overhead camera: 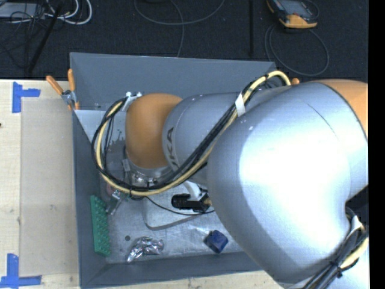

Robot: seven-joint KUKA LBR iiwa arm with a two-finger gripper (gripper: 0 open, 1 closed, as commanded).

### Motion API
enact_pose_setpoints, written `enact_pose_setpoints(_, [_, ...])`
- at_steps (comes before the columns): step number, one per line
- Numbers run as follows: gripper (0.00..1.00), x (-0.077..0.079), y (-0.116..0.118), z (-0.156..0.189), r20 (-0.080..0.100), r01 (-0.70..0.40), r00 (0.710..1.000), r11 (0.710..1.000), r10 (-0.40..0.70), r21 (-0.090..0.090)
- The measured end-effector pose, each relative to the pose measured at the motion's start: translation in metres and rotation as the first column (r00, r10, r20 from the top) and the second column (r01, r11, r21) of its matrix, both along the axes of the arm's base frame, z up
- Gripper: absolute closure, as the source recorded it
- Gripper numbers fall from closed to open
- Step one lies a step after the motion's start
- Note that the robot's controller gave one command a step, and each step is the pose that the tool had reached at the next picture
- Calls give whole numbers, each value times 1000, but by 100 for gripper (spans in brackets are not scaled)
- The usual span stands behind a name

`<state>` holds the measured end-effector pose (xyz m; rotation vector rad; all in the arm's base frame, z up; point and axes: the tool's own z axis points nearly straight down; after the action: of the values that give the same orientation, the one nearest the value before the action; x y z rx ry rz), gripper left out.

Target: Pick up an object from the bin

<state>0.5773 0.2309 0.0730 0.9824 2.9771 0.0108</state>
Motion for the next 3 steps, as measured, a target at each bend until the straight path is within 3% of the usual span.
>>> enact_pose_setpoints(1, [0,17,-6,40,-4,18,1000,1000,-19,-3])
enact_pose_setpoints(2, [0,-12,-50,7,28,-357,934,934,357,-5])
enact_pose_setpoints(3, [0,-80,-41,15,-3,-467,884,884,467,-5])
